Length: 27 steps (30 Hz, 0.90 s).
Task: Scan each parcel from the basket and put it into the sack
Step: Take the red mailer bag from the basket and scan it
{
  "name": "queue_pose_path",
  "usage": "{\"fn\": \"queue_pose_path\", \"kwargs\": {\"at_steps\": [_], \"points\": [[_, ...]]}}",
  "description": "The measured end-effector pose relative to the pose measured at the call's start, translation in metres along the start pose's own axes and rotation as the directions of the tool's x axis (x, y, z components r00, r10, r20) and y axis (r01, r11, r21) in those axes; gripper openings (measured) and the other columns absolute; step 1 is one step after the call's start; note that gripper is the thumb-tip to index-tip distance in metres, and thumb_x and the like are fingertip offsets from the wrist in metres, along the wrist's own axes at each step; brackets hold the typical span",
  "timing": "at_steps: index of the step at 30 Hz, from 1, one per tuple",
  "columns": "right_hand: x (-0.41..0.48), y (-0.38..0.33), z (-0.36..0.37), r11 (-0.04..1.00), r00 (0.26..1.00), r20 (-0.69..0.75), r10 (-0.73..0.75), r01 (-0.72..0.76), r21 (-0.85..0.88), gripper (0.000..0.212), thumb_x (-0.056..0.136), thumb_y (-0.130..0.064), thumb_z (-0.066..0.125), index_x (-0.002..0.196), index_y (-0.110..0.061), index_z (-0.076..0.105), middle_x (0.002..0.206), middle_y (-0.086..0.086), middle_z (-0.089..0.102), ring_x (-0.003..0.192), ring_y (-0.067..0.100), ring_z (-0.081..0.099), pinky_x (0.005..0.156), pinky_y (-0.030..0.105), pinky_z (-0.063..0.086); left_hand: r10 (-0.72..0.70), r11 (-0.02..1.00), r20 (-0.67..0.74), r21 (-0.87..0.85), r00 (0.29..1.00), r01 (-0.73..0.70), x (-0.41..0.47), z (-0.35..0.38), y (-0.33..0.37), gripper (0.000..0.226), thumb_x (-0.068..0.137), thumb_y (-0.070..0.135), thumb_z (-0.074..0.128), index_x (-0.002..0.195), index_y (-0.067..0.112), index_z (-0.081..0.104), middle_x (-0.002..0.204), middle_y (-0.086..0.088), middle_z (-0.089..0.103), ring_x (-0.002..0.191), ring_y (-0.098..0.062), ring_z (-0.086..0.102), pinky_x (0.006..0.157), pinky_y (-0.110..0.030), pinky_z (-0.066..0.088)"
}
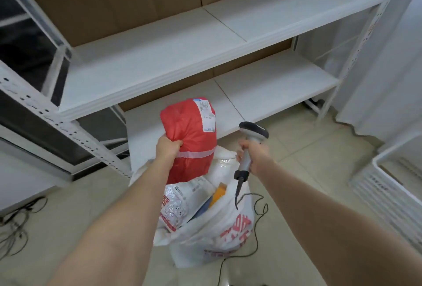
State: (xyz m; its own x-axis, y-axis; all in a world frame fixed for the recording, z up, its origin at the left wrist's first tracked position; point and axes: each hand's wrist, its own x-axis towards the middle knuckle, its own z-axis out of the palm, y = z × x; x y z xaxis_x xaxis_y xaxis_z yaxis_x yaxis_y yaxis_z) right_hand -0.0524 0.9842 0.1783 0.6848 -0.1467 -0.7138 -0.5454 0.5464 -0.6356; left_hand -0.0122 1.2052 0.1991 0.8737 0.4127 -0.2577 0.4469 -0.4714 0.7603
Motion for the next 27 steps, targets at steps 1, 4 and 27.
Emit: {"fn": "queue_pose_path", "kwargs": {"at_steps": [1, 4, 27], "points": [[0.007, 0.009, 0.005, 1.000, 1.000, -0.004, 0.023, -0.023, -0.020, 0.008, 0.087, -0.001, 0.064, 0.091, -0.005, 0.058, 0.082, 0.009, 0.056, 0.062, 0.018, 0.055, 0.052, 0.029, 0.052, 0.008, 0.999, -0.007, 0.054, 1.000, -0.008, 0.004, -0.002, -0.011, 0.034, 0.080, 0.004, 0.064, 0.114, 0.001, 0.062, 0.107, -0.022, 0.066, 0.099, -0.037, 0.063, 0.087, -0.039, 0.050], [0.020, 0.030, 0.015, 0.994, 0.998, 0.004, 0.063, -0.062, -0.086, 0.021, 0.085, -0.005, 0.067, 0.103, -0.005, 0.056, 0.095, 0.012, 0.055, 0.071, 0.020, 0.057, 0.053, 0.030, 0.052, 0.063, 0.965, -0.001, 0.256, 0.998, -0.061, 0.014, -0.001, -0.039, 0.036, 0.082, 0.007, 0.058, 0.118, 0.006, 0.060, 0.109, -0.020, 0.065, 0.103, -0.039, 0.060, 0.088, -0.041, 0.049], [0.092, 0.125, 0.030, 0.997, 0.977, -0.208, 0.055, -0.066, -0.046, 0.019, 0.084, 0.008, 0.062, 0.086, -0.010, 0.055, 0.079, 0.009, 0.061, 0.064, 0.021, 0.063, 0.042, 0.025, 0.052, -0.200, 0.540, 0.685, 0.673, 0.700, -0.505, 0.084, 0.110, -0.178, 0.075, 0.093, 0.019, 0.045, 0.149, 0.045, 0.004, 0.156, -0.016, 0.009, 0.133, -0.037, 0.039, 0.106, -0.041, 0.037]]}}
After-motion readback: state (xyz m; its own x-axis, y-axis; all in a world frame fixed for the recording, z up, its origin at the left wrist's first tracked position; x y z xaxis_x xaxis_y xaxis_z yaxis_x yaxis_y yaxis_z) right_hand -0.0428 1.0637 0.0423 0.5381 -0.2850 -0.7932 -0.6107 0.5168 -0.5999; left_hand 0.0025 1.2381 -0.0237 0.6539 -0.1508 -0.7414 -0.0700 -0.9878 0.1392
